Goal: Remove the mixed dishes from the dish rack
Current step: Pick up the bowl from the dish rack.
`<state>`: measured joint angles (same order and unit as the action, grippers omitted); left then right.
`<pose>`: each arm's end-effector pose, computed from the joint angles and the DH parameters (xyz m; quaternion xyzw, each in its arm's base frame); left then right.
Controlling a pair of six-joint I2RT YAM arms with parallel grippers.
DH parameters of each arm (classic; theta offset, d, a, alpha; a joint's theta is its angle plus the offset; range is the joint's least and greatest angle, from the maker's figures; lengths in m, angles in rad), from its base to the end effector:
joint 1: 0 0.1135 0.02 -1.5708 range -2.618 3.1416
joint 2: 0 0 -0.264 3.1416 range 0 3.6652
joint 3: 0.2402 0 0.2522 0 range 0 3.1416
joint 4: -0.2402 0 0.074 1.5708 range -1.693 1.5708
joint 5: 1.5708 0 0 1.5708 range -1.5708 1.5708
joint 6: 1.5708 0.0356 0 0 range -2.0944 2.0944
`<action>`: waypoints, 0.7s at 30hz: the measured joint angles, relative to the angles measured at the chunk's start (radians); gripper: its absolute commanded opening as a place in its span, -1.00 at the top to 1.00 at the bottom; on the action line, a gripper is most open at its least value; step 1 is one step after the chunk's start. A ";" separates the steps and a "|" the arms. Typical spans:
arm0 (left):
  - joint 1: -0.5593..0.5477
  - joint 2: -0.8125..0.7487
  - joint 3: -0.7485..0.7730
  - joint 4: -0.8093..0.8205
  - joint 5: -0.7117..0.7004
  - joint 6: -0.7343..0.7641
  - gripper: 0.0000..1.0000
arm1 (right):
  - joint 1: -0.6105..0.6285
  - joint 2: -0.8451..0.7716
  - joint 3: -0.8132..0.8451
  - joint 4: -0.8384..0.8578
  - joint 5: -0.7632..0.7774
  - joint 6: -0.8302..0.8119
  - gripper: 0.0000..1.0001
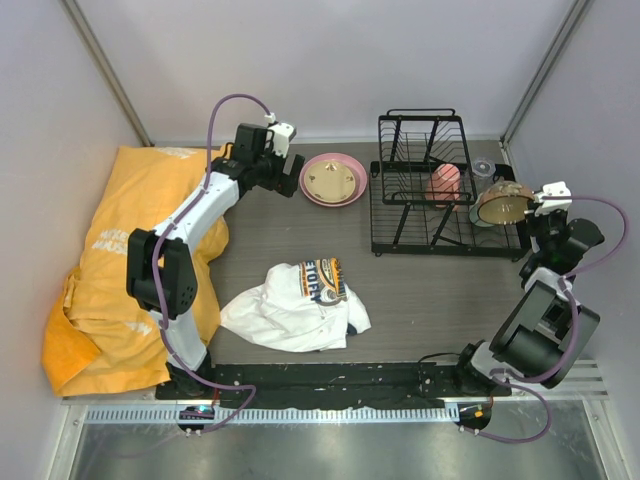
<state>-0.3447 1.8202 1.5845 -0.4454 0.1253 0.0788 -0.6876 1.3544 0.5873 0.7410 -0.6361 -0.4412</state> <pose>0.3959 -0.1469 0.3016 0.2157 0.8751 -0.1130 0.4182 0.2328 -0.1639 0.2418 -0.1330 0.7020 -0.1653 0.6798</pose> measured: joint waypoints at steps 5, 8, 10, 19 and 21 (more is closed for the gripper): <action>0.000 0.000 0.000 0.000 0.003 0.000 -0.99 | 0.000 -0.068 0.000 -0.085 -0.006 -0.008 0.98; 0.000 0.000 0.000 0.000 0.007 0.000 -0.99 | 0.000 -0.110 0.000 -0.125 -0.010 -0.018 0.98; 0.000 0.000 0.000 0.000 0.008 -0.001 -0.99 | 0.000 -0.141 0.000 -0.154 -0.011 -0.025 0.99; 0.000 -0.002 0.000 0.000 0.018 -0.013 -0.99 | -0.003 -0.208 0.033 -0.341 -0.002 -0.051 0.98; 0.000 -0.005 0.000 0.000 0.021 -0.015 -0.99 | -0.005 -0.216 0.053 -0.385 0.005 -0.056 0.98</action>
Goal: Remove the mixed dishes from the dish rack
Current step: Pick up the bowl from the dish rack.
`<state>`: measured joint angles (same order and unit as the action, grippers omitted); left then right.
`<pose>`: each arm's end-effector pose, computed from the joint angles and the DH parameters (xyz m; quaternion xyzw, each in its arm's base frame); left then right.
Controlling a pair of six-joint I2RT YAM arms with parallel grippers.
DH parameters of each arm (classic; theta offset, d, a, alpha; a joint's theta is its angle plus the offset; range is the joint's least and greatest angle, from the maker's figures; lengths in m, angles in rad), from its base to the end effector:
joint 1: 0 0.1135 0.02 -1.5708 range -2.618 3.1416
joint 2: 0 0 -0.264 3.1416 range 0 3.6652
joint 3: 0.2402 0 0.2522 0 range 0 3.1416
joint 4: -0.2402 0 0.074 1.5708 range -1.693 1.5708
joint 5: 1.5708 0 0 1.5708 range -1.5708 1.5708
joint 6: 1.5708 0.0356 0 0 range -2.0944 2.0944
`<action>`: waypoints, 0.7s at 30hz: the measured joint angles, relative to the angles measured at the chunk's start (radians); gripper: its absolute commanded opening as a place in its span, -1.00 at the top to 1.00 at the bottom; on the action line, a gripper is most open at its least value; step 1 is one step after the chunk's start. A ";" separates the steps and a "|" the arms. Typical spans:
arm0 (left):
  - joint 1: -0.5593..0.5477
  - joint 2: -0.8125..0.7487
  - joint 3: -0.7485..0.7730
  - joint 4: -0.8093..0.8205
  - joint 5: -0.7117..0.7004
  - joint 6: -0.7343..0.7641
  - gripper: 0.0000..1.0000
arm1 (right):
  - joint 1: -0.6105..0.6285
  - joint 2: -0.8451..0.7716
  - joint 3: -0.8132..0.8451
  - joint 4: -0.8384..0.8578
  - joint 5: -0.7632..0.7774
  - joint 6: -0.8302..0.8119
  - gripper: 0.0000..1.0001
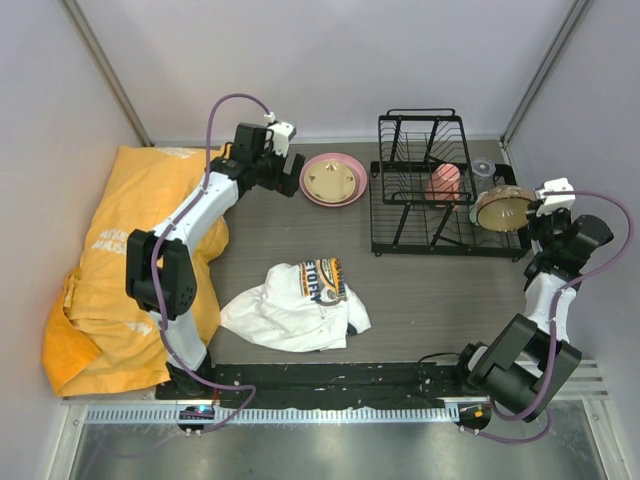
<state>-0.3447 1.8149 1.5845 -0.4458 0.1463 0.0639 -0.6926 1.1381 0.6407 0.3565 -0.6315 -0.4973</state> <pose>0.3947 -0.1472 0.3038 0.2134 0.8741 -0.1256 0.4179 0.2096 -0.1466 0.2746 -0.1326 0.7342 -0.1551 0.6475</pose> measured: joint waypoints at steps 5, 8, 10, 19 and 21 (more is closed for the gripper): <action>0.000 -0.012 0.000 0.000 0.012 -0.004 -0.99 | -0.005 -0.042 0.056 -0.093 0.009 -0.007 0.98; 0.000 -0.020 0.000 0.000 0.019 -0.004 -0.99 | -0.005 -0.070 0.095 -0.143 0.010 -0.016 0.98; 0.000 -0.025 0.000 -0.001 0.024 -0.005 -0.99 | -0.005 -0.087 0.126 -0.183 0.010 -0.024 0.98; 0.000 -0.042 0.000 -0.009 0.038 -0.010 -0.99 | -0.005 -0.152 0.197 -0.308 0.031 -0.047 0.98; 0.000 -0.044 0.000 -0.010 0.038 -0.011 -0.99 | -0.006 -0.155 0.220 -0.333 0.037 -0.047 0.98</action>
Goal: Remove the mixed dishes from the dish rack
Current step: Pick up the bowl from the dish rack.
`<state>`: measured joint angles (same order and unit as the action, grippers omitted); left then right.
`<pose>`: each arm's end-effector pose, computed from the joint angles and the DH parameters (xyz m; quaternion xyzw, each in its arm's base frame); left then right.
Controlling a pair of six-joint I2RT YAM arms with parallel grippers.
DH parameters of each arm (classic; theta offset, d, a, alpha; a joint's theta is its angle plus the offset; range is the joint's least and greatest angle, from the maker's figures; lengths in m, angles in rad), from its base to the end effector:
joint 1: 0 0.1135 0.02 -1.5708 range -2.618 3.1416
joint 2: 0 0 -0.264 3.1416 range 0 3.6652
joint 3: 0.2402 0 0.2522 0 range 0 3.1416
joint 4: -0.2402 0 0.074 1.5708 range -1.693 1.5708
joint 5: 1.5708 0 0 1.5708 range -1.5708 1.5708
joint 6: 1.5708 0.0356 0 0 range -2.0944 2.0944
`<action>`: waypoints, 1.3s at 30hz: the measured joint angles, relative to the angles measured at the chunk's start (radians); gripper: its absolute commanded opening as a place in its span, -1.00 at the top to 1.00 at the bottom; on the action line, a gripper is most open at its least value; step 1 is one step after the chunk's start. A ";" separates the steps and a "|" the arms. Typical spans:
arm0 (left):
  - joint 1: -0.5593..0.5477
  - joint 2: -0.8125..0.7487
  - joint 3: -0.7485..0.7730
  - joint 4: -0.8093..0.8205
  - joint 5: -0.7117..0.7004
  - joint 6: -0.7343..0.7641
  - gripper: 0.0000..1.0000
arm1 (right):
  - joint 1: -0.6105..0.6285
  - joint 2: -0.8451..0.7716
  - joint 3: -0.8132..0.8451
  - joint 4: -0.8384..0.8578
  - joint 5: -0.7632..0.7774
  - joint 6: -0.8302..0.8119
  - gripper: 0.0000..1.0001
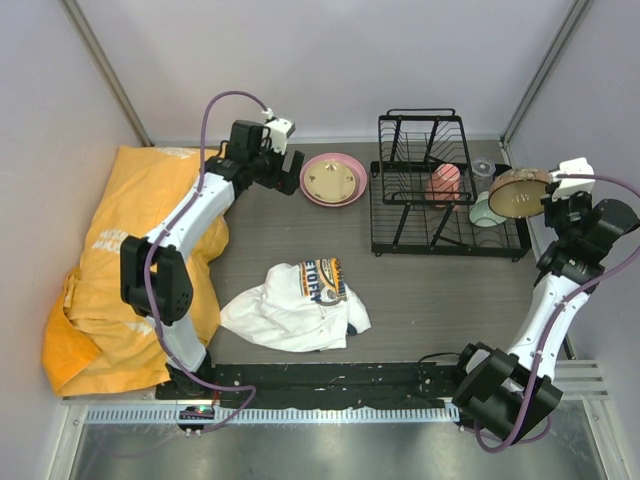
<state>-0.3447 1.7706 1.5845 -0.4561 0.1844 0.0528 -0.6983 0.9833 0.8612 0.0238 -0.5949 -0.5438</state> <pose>0.3851 -0.1452 0.3206 0.2162 0.8647 -0.1463 0.4292 0.1868 -0.1307 0.3528 -0.1415 0.7215 -0.1970 0.6485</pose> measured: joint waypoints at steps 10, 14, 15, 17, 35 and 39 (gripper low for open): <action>0.000 -0.029 0.000 -0.013 0.000 0.000 -0.99 | -0.003 -0.002 0.156 -0.078 0.006 0.042 0.98; 0.000 -0.046 0.000 -0.014 0.002 -0.001 -0.99 | -0.003 0.000 0.234 -0.109 -0.013 0.088 0.98; 0.000 -0.050 0.000 -0.015 0.003 -0.001 -0.99 | -0.003 0.001 0.253 -0.115 -0.023 0.105 0.98; 0.000 -0.059 0.000 -0.018 0.005 -0.001 -0.99 | -0.003 0.006 0.288 -0.124 -0.044 0.137 0.98; -0.089 -0.261 -0.001 -0.017 0.087 -0.111 -0.93 | 0.099 0.079 0.503 -0.203 -0.182 0.436 0.98; -0.207 -0.308 0.011 -0.005 -0.006 -0.131 -0.91 | 0.280 0.085 0.507 -0.256 -0.065 0.410 0.98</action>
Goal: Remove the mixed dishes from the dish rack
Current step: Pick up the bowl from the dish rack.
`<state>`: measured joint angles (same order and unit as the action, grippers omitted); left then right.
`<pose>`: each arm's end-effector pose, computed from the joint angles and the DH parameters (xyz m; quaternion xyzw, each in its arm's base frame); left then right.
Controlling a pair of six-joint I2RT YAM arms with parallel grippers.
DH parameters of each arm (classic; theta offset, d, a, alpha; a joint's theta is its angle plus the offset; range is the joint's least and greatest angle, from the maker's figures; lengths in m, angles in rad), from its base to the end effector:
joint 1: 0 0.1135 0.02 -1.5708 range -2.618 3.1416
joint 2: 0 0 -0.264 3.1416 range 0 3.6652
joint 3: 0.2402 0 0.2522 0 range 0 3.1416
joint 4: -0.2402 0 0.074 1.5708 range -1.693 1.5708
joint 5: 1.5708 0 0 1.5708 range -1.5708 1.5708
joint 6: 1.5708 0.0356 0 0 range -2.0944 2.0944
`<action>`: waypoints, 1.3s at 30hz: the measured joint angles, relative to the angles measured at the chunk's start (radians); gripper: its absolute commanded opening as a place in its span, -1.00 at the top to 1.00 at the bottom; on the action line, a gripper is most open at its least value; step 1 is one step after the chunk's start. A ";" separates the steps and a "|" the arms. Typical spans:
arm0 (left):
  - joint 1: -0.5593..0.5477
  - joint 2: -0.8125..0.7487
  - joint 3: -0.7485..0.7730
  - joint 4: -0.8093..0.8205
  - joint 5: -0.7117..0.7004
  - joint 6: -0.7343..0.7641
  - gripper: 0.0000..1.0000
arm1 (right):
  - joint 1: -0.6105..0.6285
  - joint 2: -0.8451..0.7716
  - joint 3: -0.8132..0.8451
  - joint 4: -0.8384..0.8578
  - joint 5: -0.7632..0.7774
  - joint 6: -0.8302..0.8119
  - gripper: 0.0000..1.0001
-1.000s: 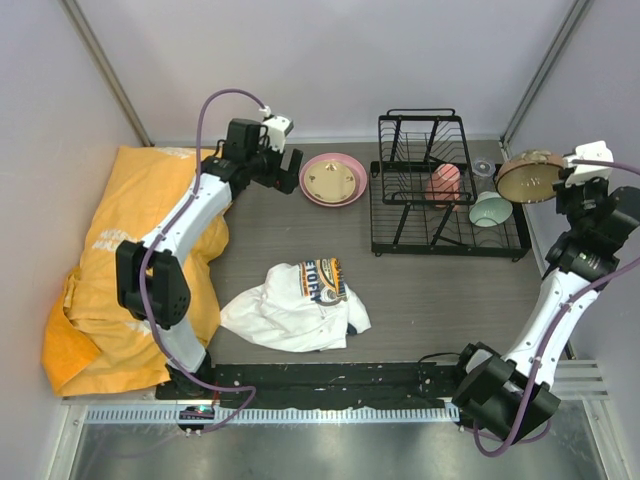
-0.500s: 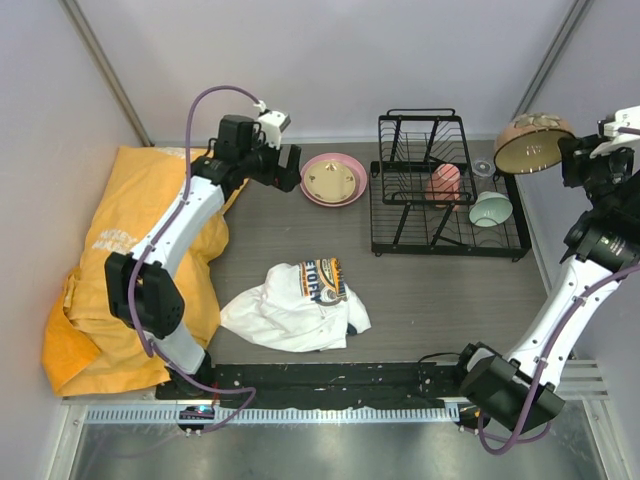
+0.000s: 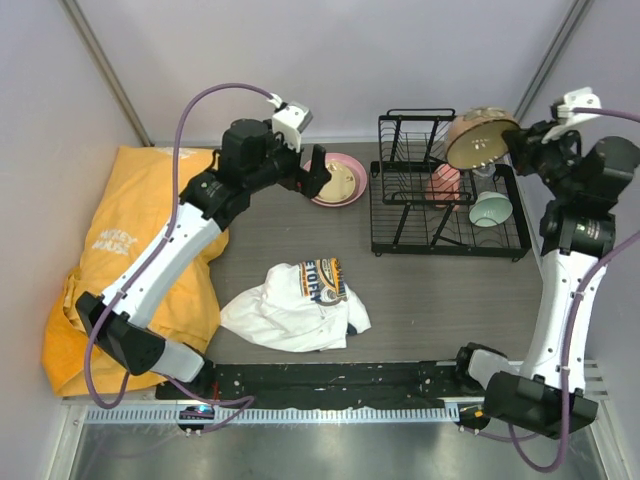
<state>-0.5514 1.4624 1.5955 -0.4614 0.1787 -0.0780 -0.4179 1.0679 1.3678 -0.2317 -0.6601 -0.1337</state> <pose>0.2773 -0.1780 0.4328 0.2404 0.7751 -0.2484 0.5288 0.2017 -0.0657 0.4815 -0.1430 0.6728 0.0246 0.7255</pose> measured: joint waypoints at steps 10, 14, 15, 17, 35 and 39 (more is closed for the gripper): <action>-0.178 -0.017 0.007 0.044 -0.333 -0.024 -0.91 | 0.400 0.092 0.002 -0.055 0.353 -0.014 0.98; -0.210 -0.017 0.007 0.064 -0.426 -0.022 -0.92 | 0.542 0.124 0.001 -0.054 0.506 -0.031 0.98; -0.217 -0.017 0.007 0.066 -0.440 -0.021 -0.92 | 0.582 0.133 0.001 -0.054 0.549 -0.038 0.98; -0.232 -0.017 0.007 0.069 -0.469 -0.020 -0.93 | 0.647 0.146 0.001 -0.054 0.614 -0.051 0.98; -0.318 0.028 0.148 0.046 -0.515 -0.041 -0.92 | 0.770 0.218 0.001 -0.053 0.868 -0.075 0.98; -0.351 0.102 0.237 0.036 -0.533 -0.024 -0.91 | 0.776 0.224 0.004 -0.053 0.873 -0.071 0.98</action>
<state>-0.9020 1.5642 1.8328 -0.4252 -0.3546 -0.1017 0.3584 1.2922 1.3720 -0.2848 0.2131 -0.2047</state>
